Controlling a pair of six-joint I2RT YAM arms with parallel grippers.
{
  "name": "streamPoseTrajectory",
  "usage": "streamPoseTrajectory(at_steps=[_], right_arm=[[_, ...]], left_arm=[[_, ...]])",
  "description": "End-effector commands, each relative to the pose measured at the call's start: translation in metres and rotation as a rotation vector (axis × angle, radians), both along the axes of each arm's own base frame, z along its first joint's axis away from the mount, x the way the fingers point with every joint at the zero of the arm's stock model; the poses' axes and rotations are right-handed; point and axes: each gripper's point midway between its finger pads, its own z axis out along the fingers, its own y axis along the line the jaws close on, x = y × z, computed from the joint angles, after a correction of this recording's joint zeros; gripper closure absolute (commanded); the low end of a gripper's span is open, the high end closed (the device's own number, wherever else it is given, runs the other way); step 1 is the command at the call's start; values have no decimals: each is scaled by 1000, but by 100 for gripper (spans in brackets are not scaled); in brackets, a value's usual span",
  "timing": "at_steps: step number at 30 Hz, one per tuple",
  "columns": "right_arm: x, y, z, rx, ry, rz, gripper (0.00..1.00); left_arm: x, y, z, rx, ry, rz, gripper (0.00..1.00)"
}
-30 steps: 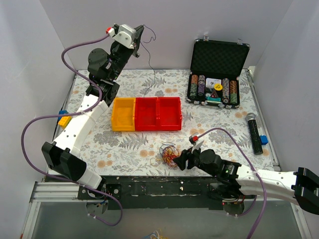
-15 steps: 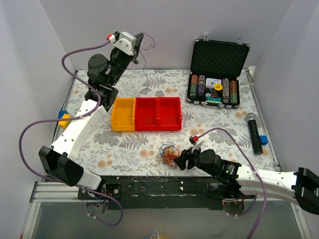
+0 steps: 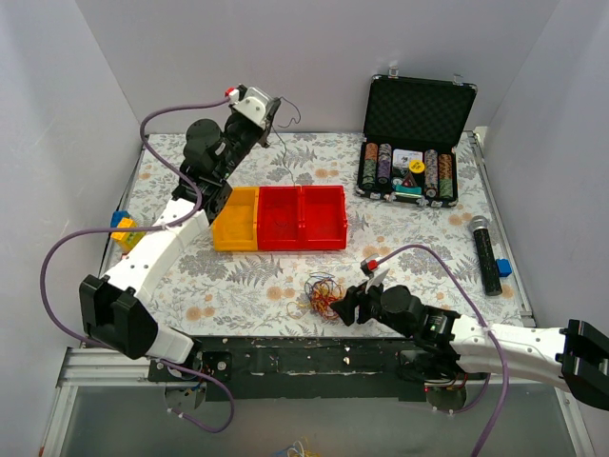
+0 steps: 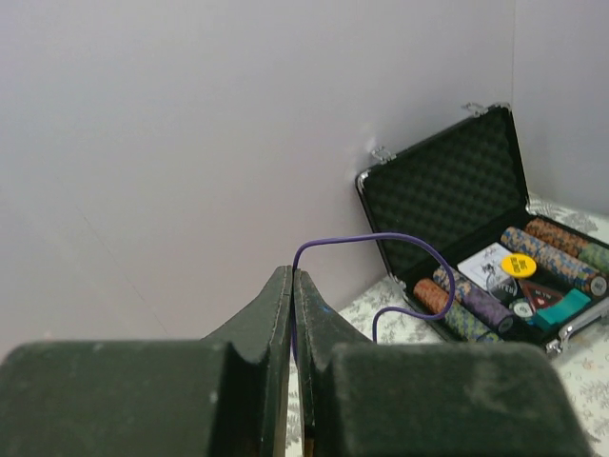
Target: Untangle the cables
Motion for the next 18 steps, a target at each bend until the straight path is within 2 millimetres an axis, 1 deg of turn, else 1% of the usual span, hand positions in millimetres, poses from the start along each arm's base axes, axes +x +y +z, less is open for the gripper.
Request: streamPoseTrajectory(at_steps=[1, 4, 6, 7, 12, 17, 18], right_arm=[[4, 6, 15, 50, -19, -12, 33], [3, 6, 14, 50, -18, -11, 33], [4, 5, 14, 52, -18, -16, 33], [4, 5, 14, 52, -18, -16, 33], [3, 3, 10, 49, -10, -19, 33], [3, 3, 8, 45, -8, -19, 33], [3, 3, 8, 47, -7, -20, 33]], left_arm=[[-5, 8, -9, 3, 24, 29, 100], [3, 10, -36, 22, 75, 58, 100], [8, 12, -62, 50, 113, 82, 100], [10, 14, -71, 63, 121, 96, 100], [17, 20, -114, 163, 168, 143, 100], [20, 24, -152, 279, 202, 185, 100], [22, 28, -162, 305, 219, 218, 100]])
